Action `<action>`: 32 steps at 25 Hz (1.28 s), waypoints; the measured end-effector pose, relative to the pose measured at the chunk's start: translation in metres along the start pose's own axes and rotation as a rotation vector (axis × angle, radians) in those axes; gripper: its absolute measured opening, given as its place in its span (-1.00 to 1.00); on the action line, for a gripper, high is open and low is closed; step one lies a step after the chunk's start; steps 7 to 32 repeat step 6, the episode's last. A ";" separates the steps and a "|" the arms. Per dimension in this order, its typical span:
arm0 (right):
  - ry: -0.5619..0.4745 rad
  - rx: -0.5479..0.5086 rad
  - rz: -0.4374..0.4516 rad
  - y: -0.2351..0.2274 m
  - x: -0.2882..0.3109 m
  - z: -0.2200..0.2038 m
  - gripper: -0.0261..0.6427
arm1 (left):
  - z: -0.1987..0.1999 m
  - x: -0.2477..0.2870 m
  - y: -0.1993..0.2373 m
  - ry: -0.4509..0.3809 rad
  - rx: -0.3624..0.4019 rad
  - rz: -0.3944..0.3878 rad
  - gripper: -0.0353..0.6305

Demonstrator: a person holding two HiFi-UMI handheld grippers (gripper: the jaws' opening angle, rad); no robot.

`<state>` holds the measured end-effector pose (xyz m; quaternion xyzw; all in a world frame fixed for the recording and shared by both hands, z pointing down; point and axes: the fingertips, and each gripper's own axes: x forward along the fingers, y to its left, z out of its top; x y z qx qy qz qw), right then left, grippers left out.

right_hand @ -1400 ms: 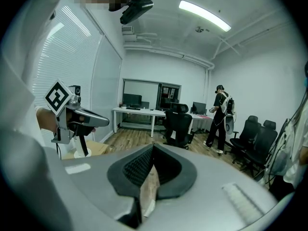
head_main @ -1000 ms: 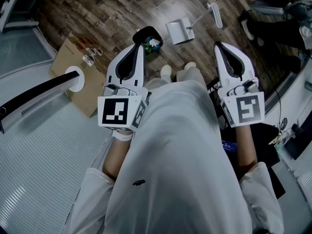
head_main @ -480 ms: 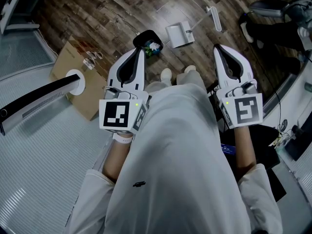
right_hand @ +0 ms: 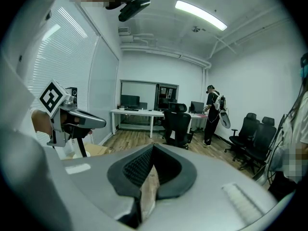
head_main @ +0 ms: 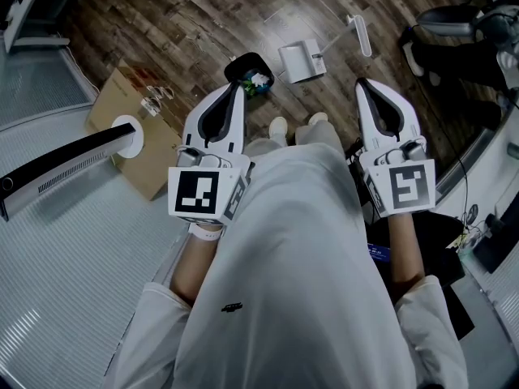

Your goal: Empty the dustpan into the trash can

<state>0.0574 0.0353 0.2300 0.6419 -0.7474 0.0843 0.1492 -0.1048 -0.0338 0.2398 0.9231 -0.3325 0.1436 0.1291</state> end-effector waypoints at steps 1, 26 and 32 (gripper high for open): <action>0.002 0.001 0.000 0.000 0.000 0.000 -0.89 | 0.000 0.000 -0.001 0.001 0.002 -0.002 -0.88; -0.001 0.004 0.003 0.004 0.002 -0.001 -0.89 | 0.000 -0.001 -0.001 0.001 0.001 -0.001 -0.88; -0.001 0.004 0.003 0.004 0.002 -0.001 -0.89 | 0.000 -0.001 -0.001 0.001 0.001 -0.001 -0.88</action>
